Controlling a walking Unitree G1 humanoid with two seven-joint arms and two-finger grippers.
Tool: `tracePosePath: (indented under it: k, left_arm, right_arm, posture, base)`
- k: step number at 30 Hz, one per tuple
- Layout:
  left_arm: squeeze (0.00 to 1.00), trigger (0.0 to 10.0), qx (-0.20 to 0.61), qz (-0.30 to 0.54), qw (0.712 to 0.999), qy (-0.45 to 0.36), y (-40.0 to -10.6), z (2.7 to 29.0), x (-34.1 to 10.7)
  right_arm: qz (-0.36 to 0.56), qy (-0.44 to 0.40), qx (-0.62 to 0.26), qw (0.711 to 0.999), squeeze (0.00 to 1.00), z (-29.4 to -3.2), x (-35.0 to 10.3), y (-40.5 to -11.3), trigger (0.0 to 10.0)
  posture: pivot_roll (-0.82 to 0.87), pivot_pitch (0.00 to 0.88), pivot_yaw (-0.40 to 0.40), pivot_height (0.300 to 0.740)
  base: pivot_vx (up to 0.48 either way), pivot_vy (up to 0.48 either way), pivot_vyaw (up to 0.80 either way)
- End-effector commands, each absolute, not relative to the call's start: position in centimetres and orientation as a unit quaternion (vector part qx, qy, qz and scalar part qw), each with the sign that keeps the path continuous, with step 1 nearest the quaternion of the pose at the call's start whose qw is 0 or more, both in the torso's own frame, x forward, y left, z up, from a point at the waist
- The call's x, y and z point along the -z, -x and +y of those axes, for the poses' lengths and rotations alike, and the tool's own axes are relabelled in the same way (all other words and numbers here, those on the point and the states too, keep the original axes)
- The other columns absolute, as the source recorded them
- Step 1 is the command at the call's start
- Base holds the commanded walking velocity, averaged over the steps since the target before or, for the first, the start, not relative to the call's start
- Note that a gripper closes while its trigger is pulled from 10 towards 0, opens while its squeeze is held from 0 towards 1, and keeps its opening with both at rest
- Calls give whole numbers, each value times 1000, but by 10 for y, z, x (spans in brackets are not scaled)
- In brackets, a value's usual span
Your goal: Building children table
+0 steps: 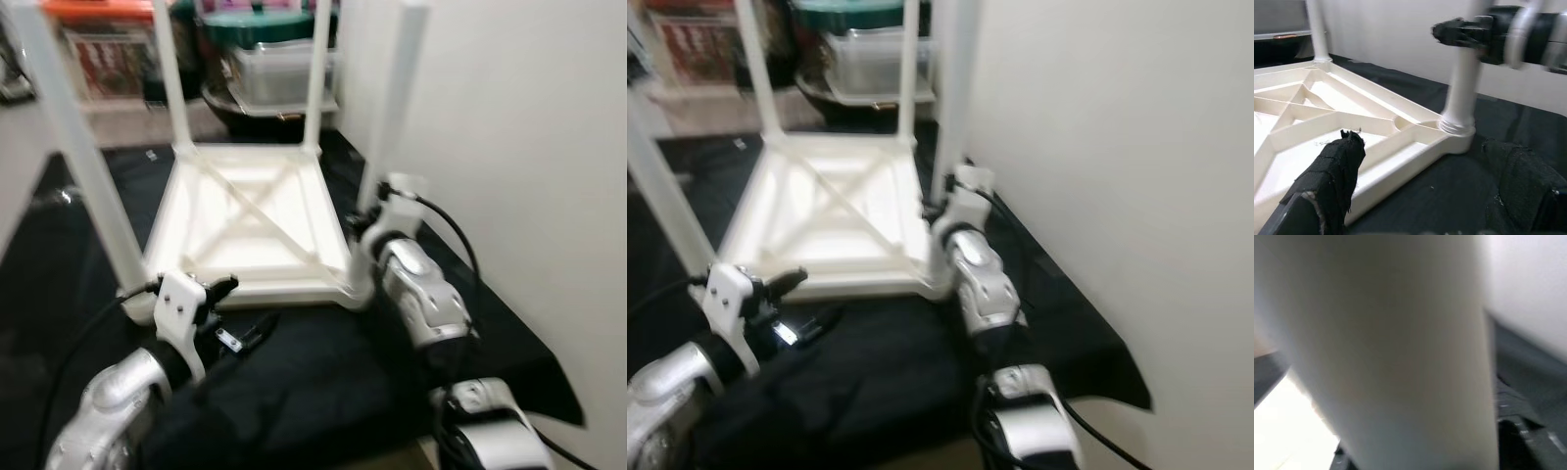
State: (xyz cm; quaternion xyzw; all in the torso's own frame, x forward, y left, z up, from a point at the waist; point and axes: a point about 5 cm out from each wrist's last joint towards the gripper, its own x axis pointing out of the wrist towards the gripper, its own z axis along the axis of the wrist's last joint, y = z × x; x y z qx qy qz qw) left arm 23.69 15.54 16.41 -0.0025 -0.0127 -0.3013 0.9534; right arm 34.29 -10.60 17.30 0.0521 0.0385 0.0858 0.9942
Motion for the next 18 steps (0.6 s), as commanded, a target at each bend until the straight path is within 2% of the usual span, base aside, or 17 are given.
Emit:
tracePosePath:
  k: [1, 2, 3, 4, 5, 7, 8, 9, 10, 13, 14, 15, 17, 18]
  left_arm:
    - [0, 10000, 316, -10, 949, 0, -240, 152, -164]
    - [0, 10000, 320, -10, 948, 0, -240, 150, -164]
    - [0, 10000, 320, -10, 948, 0, -240, 150, -164]
    - [0, 10000, 322, -11, 947, 1, -241, 149, -164]
    - [0, 10000, 324, -13, 946, 2, -241, 148, -165]
    - [0, 10000, 324, -13, 946, 2, -241, 148, -165]
    - [0, 10000, 324, -14, 946, 3, -241, 148, -166]
    - [0, 10000, 324, -14, 946, 3, -241, 148, -166]
    - [0, 10000, 324, -14, 946, 3, -240, 149, -166]
    - [0, 10000, 324, -14, 946, 3, -240, 149, -166]
    - [0, 10000, 322, -13, 947, 3, -239, 150, -165]
    - [0, 10000, 319, -13, 948, 3, -238, 151, -165]
    - [0, 10000, 319, -13, 948, 3, -238, 151, -165]
    - [0, 10000, 316, -12, 949, 4, -237, 151, -165]
  right_arm:
    - [47, -75, -190, 978, 604, -89, -171, -334, 10000]
    - [22, -97, -274, 957, 1000, -82, -181, -333, 10000]
    - [22, -97, -274, 957, 1000, -82, -181, -333, 10000]
    - [3, -93, -327, 940, 1000, -80, -189, -334, 10000]
    - [-15, -90, -414, 906, 0, -77, -199, -332, 10000]
    - [-15, -90, -414, 906, 0, -77, -199, -332, 10000]
    - [-25, -86, -467, 880, 0, -75, -205, -329, 10000]
    - [-25, -86, -467, 880, 0, -75, -205, -329, 10000]
    - [-14, -48, -533, 845, 0, -73, -202, -326, 10000]
    - [-14, -48, -533, 845, 0, -73, -202, -326, 10000]
    - [14, -24, -539, 842, 0, -73, -192, -332, 0]
    - [53, -12, -461, 886, 0, -75, -179, -348, 0]
    - [53, -12, -461, 886, 0, -75, -179, -348, 0]
    - [83, -1, -354, 931, 0, -82, -168, -363, 0]
  posture:
    - [22, 0, -46, 740]
    - [21, 0, -48, 740]
    - [21, 0, -48, 740]
    - [21, 0, -48, 740]
    - [28, 0, -55, 740]
    - [28, 0, -55, 740]
    - [28, 0, -55, 740]
    - [28, 0, -55, 740]
    - [38, 0, -64, 740]
    - [38, 0, -64, 740]
    - [46, 0, -72, 740]
    - [49, 0, -78, 740]
    - [49, 0, -78, 740]
    - [48, 0, -77, 740]
  base:
    - [0, 0, 0]
    - [0, 0, 0]
    - [0, 0, 0]
    - [0, 0, 0]
    - [0, 0, 0]
    - [0, 0, 0]
    - [0, 0, 0]
    - [0, 0, 0]
    - [0, 0, 0]
    - [0, 0, 0]
    - [0, 0, 0]
    - [0, 0, 0]
    - [0, 0, 0]
    - [0, 0, 0]
